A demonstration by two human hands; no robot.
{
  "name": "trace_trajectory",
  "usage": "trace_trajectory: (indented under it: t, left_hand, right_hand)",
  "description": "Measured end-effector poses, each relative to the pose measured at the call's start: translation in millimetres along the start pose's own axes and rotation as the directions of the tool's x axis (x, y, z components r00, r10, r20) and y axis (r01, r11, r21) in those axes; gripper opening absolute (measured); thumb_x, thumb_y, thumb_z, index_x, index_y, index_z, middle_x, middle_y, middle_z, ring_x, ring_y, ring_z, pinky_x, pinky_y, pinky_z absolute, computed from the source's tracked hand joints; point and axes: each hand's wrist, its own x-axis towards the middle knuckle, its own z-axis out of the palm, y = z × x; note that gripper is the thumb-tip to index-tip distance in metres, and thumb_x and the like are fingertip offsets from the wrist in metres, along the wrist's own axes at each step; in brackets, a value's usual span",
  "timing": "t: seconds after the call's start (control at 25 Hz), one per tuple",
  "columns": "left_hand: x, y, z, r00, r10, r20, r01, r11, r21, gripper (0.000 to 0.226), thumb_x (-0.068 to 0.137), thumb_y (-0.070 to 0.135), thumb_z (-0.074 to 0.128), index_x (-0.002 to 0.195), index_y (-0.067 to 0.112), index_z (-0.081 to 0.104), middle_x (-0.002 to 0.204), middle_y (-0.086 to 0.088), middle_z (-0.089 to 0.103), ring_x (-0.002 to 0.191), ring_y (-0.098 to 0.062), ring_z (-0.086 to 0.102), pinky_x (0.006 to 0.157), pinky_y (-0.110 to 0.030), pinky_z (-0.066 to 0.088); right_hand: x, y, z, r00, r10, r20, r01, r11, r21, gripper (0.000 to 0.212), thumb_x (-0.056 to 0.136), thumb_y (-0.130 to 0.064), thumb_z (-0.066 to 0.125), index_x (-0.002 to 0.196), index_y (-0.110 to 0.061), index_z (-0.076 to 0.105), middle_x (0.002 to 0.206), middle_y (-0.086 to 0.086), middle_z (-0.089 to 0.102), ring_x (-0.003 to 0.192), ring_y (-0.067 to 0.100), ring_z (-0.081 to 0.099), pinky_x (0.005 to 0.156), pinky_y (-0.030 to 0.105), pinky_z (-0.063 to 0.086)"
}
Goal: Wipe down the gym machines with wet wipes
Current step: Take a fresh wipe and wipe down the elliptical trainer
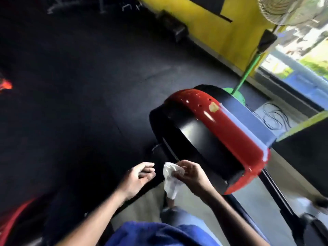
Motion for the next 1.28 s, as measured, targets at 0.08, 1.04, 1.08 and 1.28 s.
trace_trajectory:
  t: [0.08,1.04,1.08,1.28]
  left_hand:
    - [27,25,-19,0.997,0.048,0.060,-0.043,0.996,-0.075,0.061,0.074,0.050,0.086,0.125,0.025,0.066,0.115,0.002,0.076,0.103,-0.011,0.072,0.090,-0.024,0.054]
    - [447,178,-325,0.950,0.109,0.291,-0.002,0.938,-0.345,0.066,0.070,0.011,0.087,0.131,0.019,0.063,0.117,-0.003,0.074,0.106,-0.015,0.069,0.095,-0.029,0.055]
    - [468,185,-324,0.948,0.122,0.293,-0.032,0.955,-0.296,0.065,0.068,0.010,0.087,0.128,0.020,0.065,0.113,-0.002,0.075,0.102,-0.014,0.069,0.092,-0.028,0.055]
    - [595,262,-308,0.884,0.209,0.417,-0.159,0.975,-0.152,0.039,0.070,-0.005,0.074,0.096,0.024,0.076,0.099,0.003,0.077,0.092,-0.008,0.069,0.085,-0.021,0.054]
  right_hand:
    - [46,-30,6,0.997,-0.035,0.075,0.038,0.999,-0.038,0.027,0.083,-0.039,0.084,0.078,-0.018,0.068,0.062,-0.010,0.058,0.060,0.002,0.047,0.054,0.024,0.038]
    - [496,-225,55,0.977,0.185,-0.102,-0.120,0.885,0.451,0.038,0.085,-0.027,0.079,0.106,0.004,0.067,0.087,0.025,0.069,0.086,0.032,0.061,0.075,0.049,0.057]
    - [508,-225,49,0.970,0.192,-0.151,-0.101,0.878,0.468,0.036,0.085,-0.028,0.078,0.102,0.001,0.067,0.084,0.020,0.065,0.084,0.031,0.059,0.072,0.044,0.055]
    - [596,-236,-15,0.920,0.170,-0.352,0.057,0.833,0.550,0.020,0.084,0.001,0.069,0.077,-0.018,0.069,0.079,0.009,0.065,0.070,0.019,0.057,0.063,0.030,0.046]
